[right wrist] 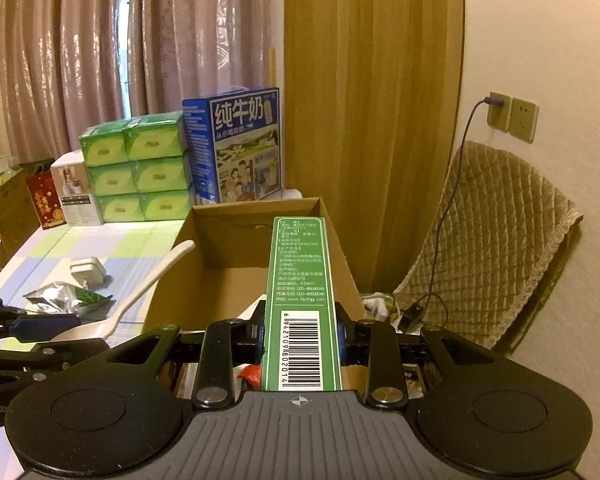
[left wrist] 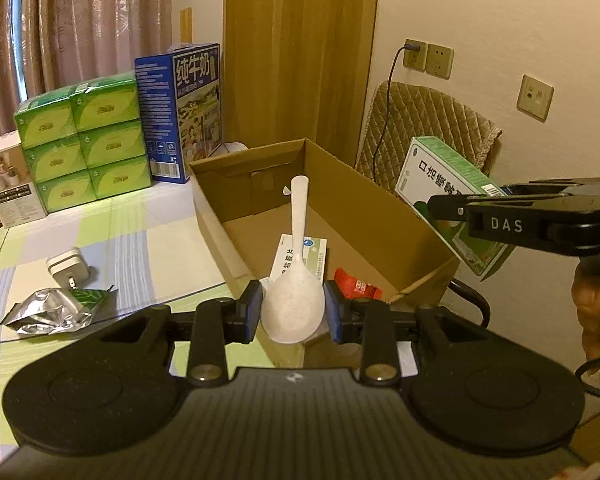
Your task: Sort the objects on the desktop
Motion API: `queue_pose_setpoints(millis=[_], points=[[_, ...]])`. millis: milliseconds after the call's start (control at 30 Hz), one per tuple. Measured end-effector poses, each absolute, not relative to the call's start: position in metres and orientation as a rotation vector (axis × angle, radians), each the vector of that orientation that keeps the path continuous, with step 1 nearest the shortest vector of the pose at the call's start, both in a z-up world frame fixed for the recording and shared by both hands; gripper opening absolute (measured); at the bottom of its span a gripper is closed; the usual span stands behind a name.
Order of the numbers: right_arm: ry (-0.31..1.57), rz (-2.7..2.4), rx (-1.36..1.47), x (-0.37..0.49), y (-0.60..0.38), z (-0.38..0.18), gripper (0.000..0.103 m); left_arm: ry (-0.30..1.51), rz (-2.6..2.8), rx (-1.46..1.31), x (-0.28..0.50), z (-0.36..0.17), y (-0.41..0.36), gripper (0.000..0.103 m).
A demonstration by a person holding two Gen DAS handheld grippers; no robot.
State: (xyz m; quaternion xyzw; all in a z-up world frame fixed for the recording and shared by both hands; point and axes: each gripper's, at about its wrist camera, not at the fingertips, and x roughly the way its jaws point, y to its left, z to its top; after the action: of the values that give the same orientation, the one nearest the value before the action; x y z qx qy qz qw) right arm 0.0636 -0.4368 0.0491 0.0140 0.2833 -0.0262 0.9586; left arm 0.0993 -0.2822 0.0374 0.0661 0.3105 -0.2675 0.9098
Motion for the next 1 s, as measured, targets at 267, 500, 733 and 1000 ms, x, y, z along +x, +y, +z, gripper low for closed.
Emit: queue_pose_setpoints(millis=[267, 500, 733, 1000], points=[[0.595, -0.035, 0.024, 0.086, -0.447, 0.048, 0.028, 0.660, -0.541, 0.118, 0.117, 0.035, -0.302, 0.028], [0.608, -0.023, 0.012, 0.105, -0.451, 0.046, 0.028, 0.673, -0.528, 0.101, 0.132, 0.033, -0.311, 0.028], [0.625, -0.007, -0.008, 0.125, -0.452, 0.044, 0.028, 0.681, -0.520, 0.080, 0.150, 0.032, -0.319, 0.028], [0.637, 0.010, -0.028, 0.144, -0.451, 0.043, 0.028, 0.701, -0.514, 0.064, 0.166, 0.027, -0.326, 0.028]])
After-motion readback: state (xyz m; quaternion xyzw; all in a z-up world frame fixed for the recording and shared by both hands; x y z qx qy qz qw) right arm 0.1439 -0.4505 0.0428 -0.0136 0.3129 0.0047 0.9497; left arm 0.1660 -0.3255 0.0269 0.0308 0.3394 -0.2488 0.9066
